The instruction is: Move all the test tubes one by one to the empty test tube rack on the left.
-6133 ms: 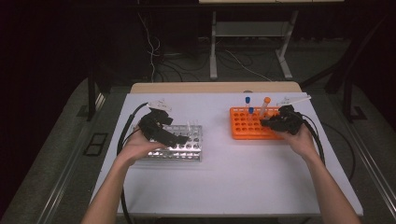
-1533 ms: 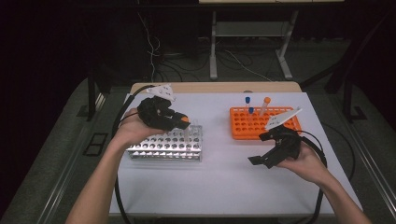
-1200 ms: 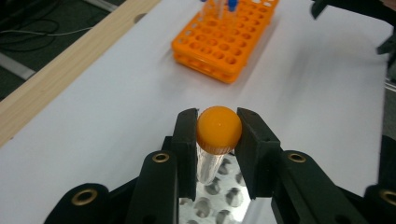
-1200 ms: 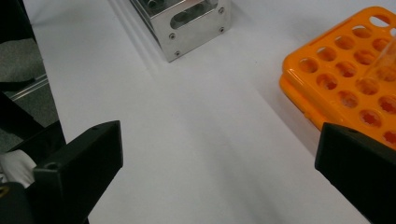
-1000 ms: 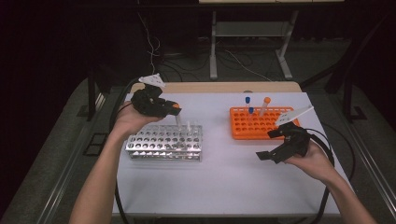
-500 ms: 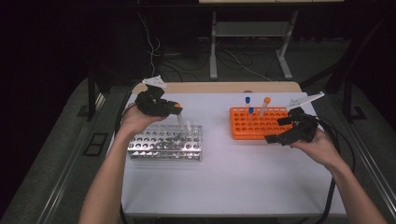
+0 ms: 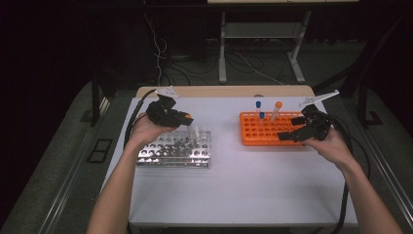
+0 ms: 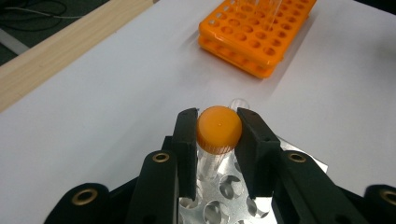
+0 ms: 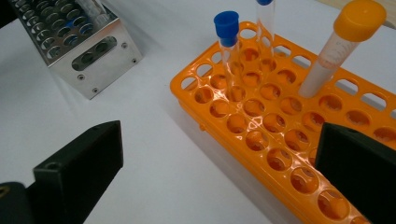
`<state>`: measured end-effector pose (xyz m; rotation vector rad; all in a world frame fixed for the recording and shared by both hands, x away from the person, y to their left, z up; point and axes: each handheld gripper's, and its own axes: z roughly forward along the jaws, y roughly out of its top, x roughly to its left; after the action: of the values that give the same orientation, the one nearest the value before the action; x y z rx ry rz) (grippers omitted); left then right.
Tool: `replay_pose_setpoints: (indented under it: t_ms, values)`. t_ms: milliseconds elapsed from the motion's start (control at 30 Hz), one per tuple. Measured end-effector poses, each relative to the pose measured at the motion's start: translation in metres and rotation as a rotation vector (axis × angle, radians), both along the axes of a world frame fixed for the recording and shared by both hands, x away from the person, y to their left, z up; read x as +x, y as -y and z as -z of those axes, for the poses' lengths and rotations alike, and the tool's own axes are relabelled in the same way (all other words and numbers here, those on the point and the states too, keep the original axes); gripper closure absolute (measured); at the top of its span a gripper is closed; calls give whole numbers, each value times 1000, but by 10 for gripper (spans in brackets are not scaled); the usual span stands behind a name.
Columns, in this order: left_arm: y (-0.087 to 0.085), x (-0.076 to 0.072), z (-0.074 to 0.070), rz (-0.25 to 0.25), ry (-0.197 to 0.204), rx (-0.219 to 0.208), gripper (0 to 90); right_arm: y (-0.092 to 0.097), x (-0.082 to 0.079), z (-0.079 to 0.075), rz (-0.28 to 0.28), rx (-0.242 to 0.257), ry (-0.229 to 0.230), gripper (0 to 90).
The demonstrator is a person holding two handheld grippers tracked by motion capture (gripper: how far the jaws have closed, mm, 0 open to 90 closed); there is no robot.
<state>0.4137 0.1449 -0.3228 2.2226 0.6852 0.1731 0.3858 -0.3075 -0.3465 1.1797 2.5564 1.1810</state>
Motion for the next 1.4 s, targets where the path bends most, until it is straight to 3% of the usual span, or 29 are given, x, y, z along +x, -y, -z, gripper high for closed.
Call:
replay_pose_setpoints:
  t_ms: [233,367,567,833,900,1067,1133,1267,1400]
  values:
    - [-4,-1,9,-16,-38,-19,669,2,9,6,15,7,3,6]
    - [-7,-4,10,-19,-58,-35,585,1,15,10,22,16,7,6]
    - [-13,-13,5,-47,-48,-65,446,-2,24,16,36,20,10,7]
    - [-19,-33,2,-57,-25,-90,262,-9,36,27,61,-23,19,8]
    - [-20,-38,0,-65,-18,-88,218,-9,40,28,65,-31,22,61]
    - [-22,-51,-5,-72,-5,-87,136,-6,50,30,101,-50,26,62]
    - [-22,-56,-6,-67,4,-83,126,-4,53,30,115,-44,31,182]
    - [-18,-65,-6,-56,-3,-62,4,0,58,33,151,-31,44,233]
    - [-16,-75,-6,-46,-2,-68,0,3,63,37,178,-24,51,318]
